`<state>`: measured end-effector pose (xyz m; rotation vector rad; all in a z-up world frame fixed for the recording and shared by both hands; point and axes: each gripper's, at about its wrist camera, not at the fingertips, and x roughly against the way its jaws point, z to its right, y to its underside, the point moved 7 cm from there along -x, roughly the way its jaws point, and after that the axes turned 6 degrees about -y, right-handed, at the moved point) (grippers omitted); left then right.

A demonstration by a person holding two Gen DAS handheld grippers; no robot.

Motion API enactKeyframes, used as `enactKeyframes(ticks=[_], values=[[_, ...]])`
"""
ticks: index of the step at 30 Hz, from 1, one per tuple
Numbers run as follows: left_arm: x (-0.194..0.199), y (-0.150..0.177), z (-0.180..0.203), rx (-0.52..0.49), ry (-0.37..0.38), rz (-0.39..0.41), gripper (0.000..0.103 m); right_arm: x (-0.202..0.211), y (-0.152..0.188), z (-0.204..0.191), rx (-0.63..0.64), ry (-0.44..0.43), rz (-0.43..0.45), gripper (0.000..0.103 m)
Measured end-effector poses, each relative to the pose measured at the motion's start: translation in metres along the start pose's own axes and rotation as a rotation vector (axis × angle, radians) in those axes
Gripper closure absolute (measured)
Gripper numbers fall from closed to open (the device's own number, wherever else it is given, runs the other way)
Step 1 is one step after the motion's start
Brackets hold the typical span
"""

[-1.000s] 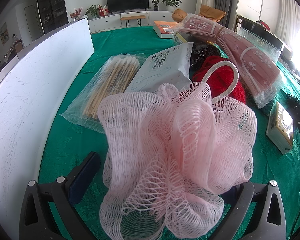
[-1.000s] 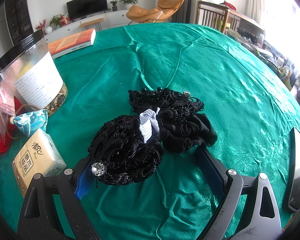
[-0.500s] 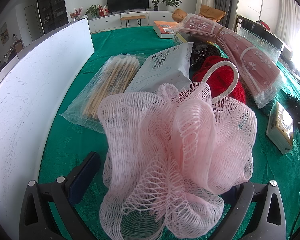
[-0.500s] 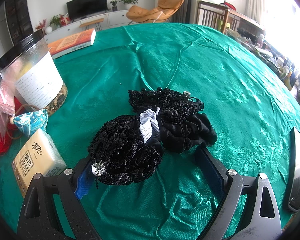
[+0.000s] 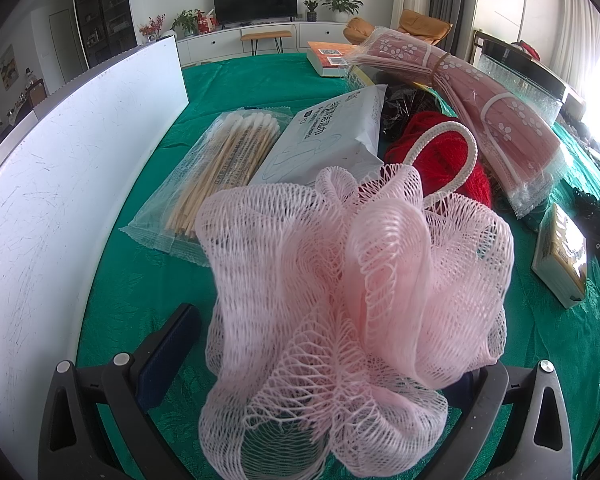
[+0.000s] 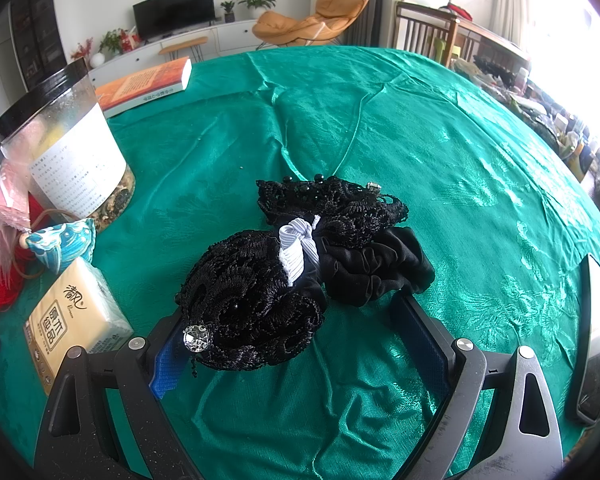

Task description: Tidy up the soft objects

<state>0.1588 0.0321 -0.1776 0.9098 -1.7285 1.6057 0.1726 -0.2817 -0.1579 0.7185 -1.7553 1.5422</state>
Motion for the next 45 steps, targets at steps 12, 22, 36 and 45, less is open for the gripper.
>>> enactKeyframes(ticks=[12, 22, 36, 45], values=[[0.0, 0.0, 0.0, -0.004, 0.001, 0.0, 0.0, 0.0, 0.0, 0.0, 0.0, 0.0, 0.0, 0.009], [0.054, -0.006, -0.031, 0.007, 0.1, -0.016, 0.0, 0.0, 0.0, 0.0, 0.0, -0.001, 0.001, 0.009], [0.067, -0.006, -0.03, -0.08, 0.137, -0.043, 0.0, 0.061, -0.007, -0.028, -0.063, -0.218, 0.007, 0.011], [0.013, -0.011, -0.001, -0.108, 0.026, -0.112, 0.003, 0.002, -0.028, 0.007, -0.104, -0.14, -0.167, 0.012]])
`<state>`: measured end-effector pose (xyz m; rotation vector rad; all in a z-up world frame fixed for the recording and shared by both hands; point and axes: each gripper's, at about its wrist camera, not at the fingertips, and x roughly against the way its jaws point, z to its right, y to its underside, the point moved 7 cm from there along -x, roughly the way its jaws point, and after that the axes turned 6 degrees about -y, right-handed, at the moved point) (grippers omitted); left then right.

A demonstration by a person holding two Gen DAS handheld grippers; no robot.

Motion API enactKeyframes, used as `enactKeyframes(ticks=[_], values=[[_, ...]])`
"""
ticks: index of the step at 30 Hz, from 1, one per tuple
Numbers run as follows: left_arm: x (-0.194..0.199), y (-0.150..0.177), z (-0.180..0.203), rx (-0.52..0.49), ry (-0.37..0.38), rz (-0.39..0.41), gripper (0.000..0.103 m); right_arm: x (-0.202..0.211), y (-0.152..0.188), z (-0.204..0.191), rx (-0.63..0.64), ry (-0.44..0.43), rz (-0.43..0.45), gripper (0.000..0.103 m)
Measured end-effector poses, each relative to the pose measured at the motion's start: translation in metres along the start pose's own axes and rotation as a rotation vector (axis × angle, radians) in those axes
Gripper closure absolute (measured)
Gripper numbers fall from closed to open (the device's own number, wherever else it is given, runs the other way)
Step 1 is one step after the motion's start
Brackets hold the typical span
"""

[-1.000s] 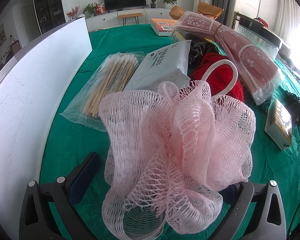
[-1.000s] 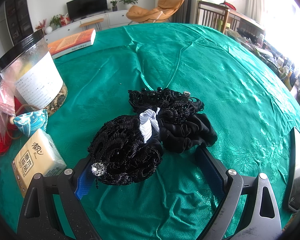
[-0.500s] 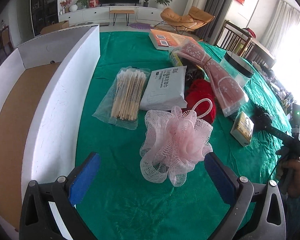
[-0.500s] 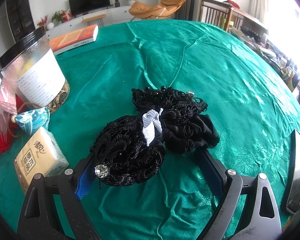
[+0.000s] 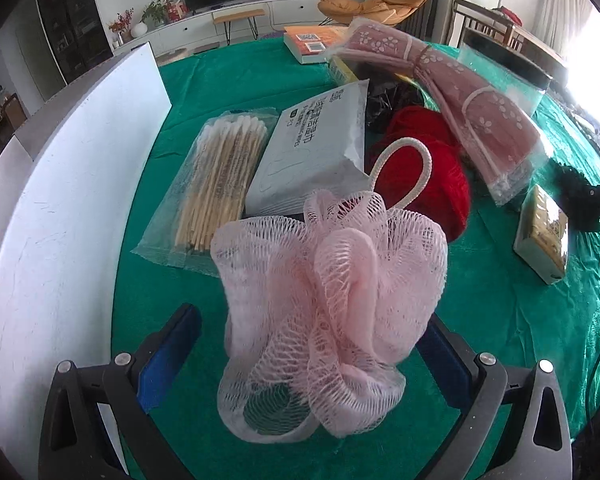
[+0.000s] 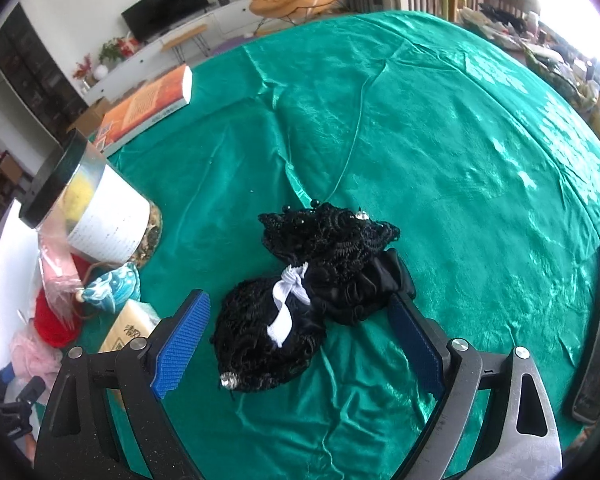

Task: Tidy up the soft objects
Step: 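Grasp the black lace scrunchies with the right tool while the left tool carries the loofah toward the white box, then release the loofah into the white box with the left tool while the right tool drops the scrunchies in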

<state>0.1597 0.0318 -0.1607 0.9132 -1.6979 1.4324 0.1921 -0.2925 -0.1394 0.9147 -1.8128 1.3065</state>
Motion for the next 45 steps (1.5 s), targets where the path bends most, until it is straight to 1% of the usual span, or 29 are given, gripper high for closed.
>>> enactKeyframes(ticks=[1, 2, 3, 4, 5, 7, 10, 13, 14, 16, 18, 21, 23, 25, 27, 28, 29, 30, 31, 32, 33, 34, 35, 38, 41, 43, 45], values=[[-0.001, 0.0, 0.0, 0.011, 0.006, 0.001, 0.023, -0.006, 0.0, 0.002, 0.017, 0.034, -0.02, 0.019], [0.0, 0.001, -0.001, 0.032, 0.04, -0.004, 0.039, -0.008, 0.0, 0.006, 0.02, 0.057, -0.031, 0.031], [-0.001, 0.001, -0.002, 0.06, 0.09, -0.021, 0.06, -0.006, -0.003, 0.008, 0.006, 0.048, -0.027, 0.052], [0.001, 0.0, -0.005, 0.091, 0.124, -0.022, 0.065, -0.004, -0.006, 0.009, -0.012, 0.029, -0.027, 0.062], [0.005, -0.002, -0.009, 0.11, 0.13, -0.006, 0.069, 0.0, -0.011, 0.007, -0.017, 0.018, -0.02, 0.066], [0.018, -0.005, -0.016, 0.123, 0.141, 0.025, 0.073, 0.011, -0.027, -0.002, -0.012, -0.018, 0.034, 0.067], [0.043, -0.01, -0.025, 0.143, 0.182, 0.057, 0.073, 0.034, -0.058, -0.027, -0.005, -0.094, 0.14, 0.067], [0.067, -0.017, -0.039, 0.168, 0.188, 0.102, 0.073, 0.056, -0.086, -0.059, 0.052, -0.118, 0.231, 0.067], [0.076, -0.02, -0.044, 0.183, 0.199, 0.115, 0.073, 0.065, -0.093, -0.072, 0.073, -0.132, 0.255, 0.067], [0.094, -0.024, -0.059, 0.212, 0.213, 0.144, 0.073, 0.08, -0.099, -0.102, 0.115, -0.186, 0.276, 0.067], [0.112, -0.028, -0.078, 0.232, 0.205, 0.172, 0.073, 0.097, -0.094, -0.142, 0.169, -0.263, 0.278, 0.067], [0.133, -0.022, -0.124, 0.273, 0.148, 0.199, 0.073, 0.119, -0.066, -0.217, 0.249, -0.417, 0.246, 0.067], [0.144, -0.01, -0.164, 0.308, 0.075, 0.204, 0.073, 0.127, -0.039, -0.275, 0.307, -0.531, 0.202, 0.067], [0.152, 0.009, -0.205, 0.344, -0.022, 0.203, 0.072, 0.13, -0.008, -0.336, 0.365, -0.644, 0.146, 0.067], [0.154, 0.028, -0.244, 0.382, -0.128, 0.188, 0.072, 0.128, 0.024, -0.393, 0.416, -0.74, 0.08, 0.066], [0.154, 0.042, -0.262, 0.404, -0.197, 0.176, 0.067, 0.125, 0.04, -0.42, 0.438, -0.782, 0.043, 0.066], [0.154, 0.053, -0.279, 0.427, -0.266, 0.159, 0.06, 0.12, 0.056, -0.444, 0.459, -0.813, 0.007, 0.064], [0.152, 0.064, -0.293, 0.453, -0.317, 0.146, 0.03, 0.114, 0.07, -0.463, 0.479, -0.836, -0.027, 0.055], [0.152, 0.075, -0.303, 0.482, -0.349, 0.153, 0.001, 0.107, 0.082, -0.477, 0.494, -0.857, -0.06, 0.037], [0.155, 0.083, -0.31, 0.516, -0.367, 0.184, 0.001, 0.101, 0.089, -0.484, 0.497, -0.868, -0.076, 0.033], [0.157, 0.09, -0.315, 0.546, -0.374, 0.205, 0.0, 0.096, 0.094, -0.483, 0.492, -0.868, -0.079, 0.033], [0.155, 0.095, -0.316, 0.562, -0.367, 0.205, 0.0, 0.093, 0.096, -0.479, 0.491, -0.862, -0.073, 0.033], [0.153, 0.098, -0.315, 0.573, -0.347, 0.201, 0.0, 0.088, 0.095, -0.468, 0.495, -0.838, -0.055, 0.033], [0.146, 0.097, -0.301, 0.583, -0.26, 0.213, 0.0, 0.074, 0.086, -0.416, 0.493, -0.689, 0.045, 0.033], [0.148, 0.083, -0.266, 0.533, -0.167, 0.24, 0.0, 0.058, 0.08, -0.341, 0.412, -0.539, 0.126, 0.033], [0.154, 0.069, -0.233, 0.468, -0.097, 0.265, 0.0, 0.048, 0.08, -0.28, 0.332, -0.41, 0.19, 0.033], [0.159, 0.049, -0.197, 0.384, -0.02, 0.285, 0.0, 0.039, 0.082, -0.215, 0.217, -0.322, 0.231, 0.033]])
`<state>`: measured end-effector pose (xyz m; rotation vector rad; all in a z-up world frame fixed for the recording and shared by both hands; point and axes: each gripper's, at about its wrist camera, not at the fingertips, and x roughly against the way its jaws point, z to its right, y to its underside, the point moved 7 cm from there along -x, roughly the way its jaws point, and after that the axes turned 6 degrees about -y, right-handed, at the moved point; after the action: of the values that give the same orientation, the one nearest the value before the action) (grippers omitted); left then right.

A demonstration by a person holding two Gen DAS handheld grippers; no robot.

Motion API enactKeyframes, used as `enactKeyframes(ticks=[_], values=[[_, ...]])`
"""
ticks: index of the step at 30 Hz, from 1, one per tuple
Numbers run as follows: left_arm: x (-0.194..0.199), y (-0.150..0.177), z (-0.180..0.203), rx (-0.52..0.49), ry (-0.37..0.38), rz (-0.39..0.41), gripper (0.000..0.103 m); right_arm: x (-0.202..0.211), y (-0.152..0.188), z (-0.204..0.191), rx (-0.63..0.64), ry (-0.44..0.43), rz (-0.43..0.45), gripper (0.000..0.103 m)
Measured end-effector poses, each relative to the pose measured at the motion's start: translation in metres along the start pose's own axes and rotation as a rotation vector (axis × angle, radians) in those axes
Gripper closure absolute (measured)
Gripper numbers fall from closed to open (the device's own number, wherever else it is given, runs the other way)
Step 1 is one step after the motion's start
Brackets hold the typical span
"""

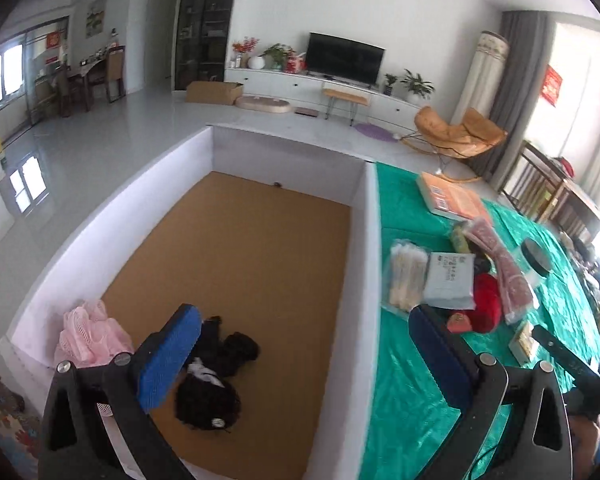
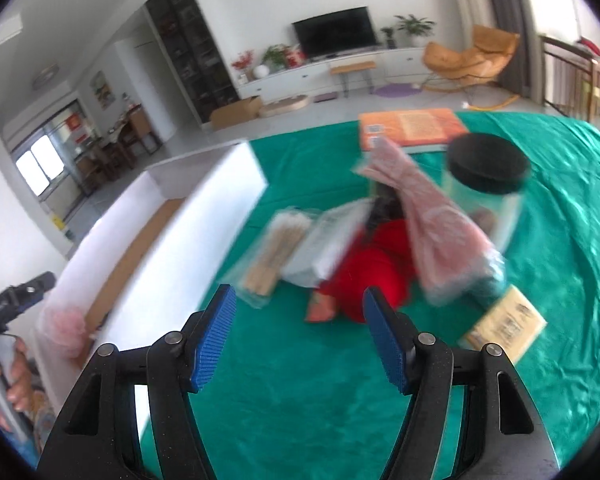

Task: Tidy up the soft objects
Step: 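Release the loofah into the white box with the left tool while the right tool drops the scrunchies in, then grasp the white cleaning-wipes packet with the left tool while the right tool grasps the tissue pack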

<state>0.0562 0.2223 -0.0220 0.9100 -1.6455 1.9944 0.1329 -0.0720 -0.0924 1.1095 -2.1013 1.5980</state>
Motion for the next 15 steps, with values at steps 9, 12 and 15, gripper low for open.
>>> enactKeyframes(ticks=[9, 12, 15], values=[[-0.013, 0.05, 0.139, -0.293, 0.183, -0.147, 0.0, 0.029, 0.023, 0.123, -0.278, 0.15, 0.011, 0.032], [-0.023, 0.058, 0.145, -0.291, 0.18, -0.197, 0.0, 0.001, 0.007, 0.109, -0.242, 0.12, -0.065, 0.032], [-0.037, 0.055, 0.144, -0.269, 0.157, -0.235, 0.0, -0.023, 0.007, 0.095, -0.179, 0.23, -0.143, 0.029]])
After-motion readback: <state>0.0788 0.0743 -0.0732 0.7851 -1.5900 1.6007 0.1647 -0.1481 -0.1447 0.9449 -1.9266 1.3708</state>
